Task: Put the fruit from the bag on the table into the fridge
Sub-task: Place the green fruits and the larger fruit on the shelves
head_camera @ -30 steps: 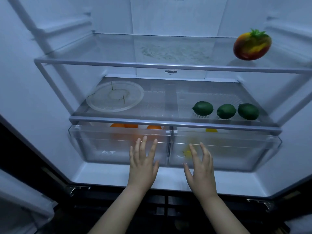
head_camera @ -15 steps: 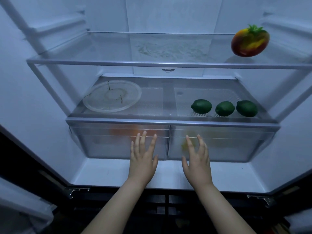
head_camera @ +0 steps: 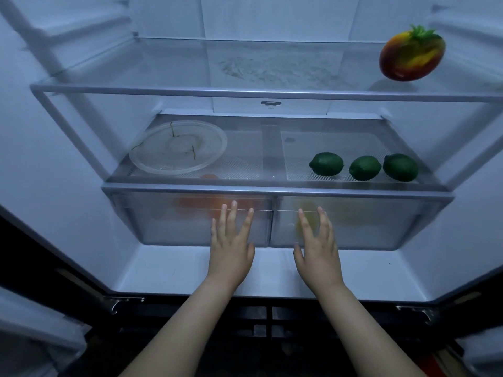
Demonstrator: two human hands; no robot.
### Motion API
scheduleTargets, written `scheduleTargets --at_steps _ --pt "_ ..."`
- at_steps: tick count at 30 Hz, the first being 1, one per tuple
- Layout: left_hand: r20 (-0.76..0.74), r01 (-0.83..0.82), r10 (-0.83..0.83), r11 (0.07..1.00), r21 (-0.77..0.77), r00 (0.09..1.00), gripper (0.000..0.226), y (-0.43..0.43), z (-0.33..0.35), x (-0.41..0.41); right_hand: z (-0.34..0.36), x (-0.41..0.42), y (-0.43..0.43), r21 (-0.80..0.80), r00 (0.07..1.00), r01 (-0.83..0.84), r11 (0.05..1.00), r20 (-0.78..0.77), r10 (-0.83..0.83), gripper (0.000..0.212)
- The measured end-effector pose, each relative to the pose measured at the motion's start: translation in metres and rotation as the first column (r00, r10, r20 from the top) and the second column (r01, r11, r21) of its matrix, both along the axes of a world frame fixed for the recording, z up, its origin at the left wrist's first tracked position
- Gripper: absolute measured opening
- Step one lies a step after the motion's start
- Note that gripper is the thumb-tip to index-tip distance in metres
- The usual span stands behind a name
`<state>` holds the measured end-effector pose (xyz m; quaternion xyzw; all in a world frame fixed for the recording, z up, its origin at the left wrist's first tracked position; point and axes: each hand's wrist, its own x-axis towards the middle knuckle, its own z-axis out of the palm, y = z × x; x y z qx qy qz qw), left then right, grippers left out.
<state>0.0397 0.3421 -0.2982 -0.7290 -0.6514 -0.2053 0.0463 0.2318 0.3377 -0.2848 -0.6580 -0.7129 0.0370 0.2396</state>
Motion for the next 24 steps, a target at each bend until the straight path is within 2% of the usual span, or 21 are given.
scheduleTargets --at_steps 7,15,24 --pt "0.024 0.038 -0.036 0.994 -0.101 0.999 0.071 -0.018 0.015 -0.009 0.012 -0.002 -0.026 -0.114 1.000 0.007 0.993 -0.006 -0.007 0.071" --pt "-0.022 0.025 -0.025 1.000 0.001 0.999 0.063 -0.066 0.047 -0.018 0.029 -0.011 -0.066 -0.010 0.999 -0.004 1.000 -0.054 0.003 0.058" --pt "-0.030 -0.146 0.147 0.989 0.034 0.989 0.064 -0.131 0.072 -0.019 0.054 -0.022 -0.098 0.042 0.984 -0.166 0.985 -0.063 0.168 0.057"
